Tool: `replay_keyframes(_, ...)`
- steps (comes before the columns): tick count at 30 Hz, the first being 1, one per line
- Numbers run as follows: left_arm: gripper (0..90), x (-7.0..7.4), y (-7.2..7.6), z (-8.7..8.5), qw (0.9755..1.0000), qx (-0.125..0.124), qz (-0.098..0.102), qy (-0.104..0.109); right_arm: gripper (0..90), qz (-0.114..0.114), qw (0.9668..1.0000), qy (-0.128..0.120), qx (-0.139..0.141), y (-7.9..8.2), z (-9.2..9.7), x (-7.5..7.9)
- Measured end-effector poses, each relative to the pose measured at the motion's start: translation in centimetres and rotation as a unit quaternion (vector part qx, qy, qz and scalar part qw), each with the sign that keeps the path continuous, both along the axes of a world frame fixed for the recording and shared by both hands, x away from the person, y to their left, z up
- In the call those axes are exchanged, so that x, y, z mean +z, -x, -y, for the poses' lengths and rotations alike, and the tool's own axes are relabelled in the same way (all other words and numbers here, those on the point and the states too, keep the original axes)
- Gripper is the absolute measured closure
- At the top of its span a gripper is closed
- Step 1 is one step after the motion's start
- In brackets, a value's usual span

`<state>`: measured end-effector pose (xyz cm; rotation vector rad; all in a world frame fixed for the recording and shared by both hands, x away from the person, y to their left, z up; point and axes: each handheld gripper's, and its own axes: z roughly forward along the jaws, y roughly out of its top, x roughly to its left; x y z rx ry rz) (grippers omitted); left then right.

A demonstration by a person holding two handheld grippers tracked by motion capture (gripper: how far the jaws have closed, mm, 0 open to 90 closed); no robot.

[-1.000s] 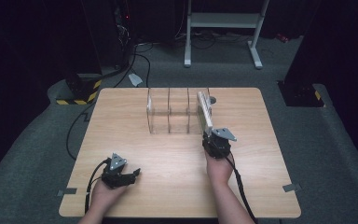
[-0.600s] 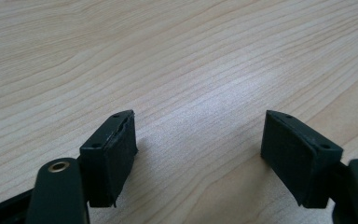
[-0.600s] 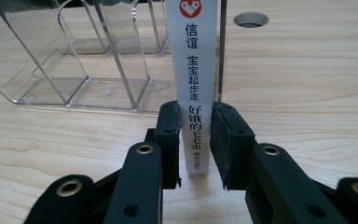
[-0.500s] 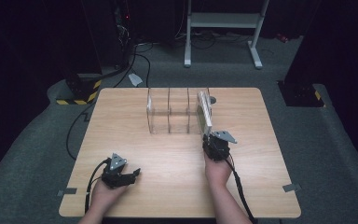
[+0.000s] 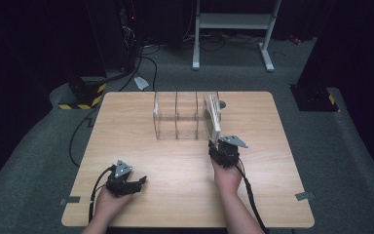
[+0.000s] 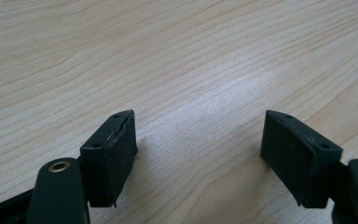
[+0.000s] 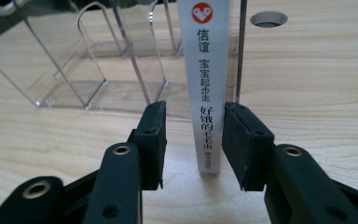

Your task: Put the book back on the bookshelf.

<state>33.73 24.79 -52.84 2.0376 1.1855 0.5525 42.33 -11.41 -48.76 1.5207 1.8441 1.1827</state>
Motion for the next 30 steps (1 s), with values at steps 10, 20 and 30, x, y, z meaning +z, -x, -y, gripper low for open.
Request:
replay_keyframes(10,26.8,0.0,0.0,0.0,1.0,0.0,0.0,-0.001,62.0,0.047,0.9978,0.022,0.042,1.1,1.7,1.1)
replay_keyframes(20,26.7,0.0,0.0,0.0,1.0,0.001,0.0,0.001,66.7,0.071,0.9966,0.019,0.036,0.6,1.9,2.3)
replay_keyframes(30,26.8,0.0,0.0,0.0,1.0,0.0,0.0,0.0,72.9,0.081,0.9955,0.022,0.042,0.2,1.7,3.0)
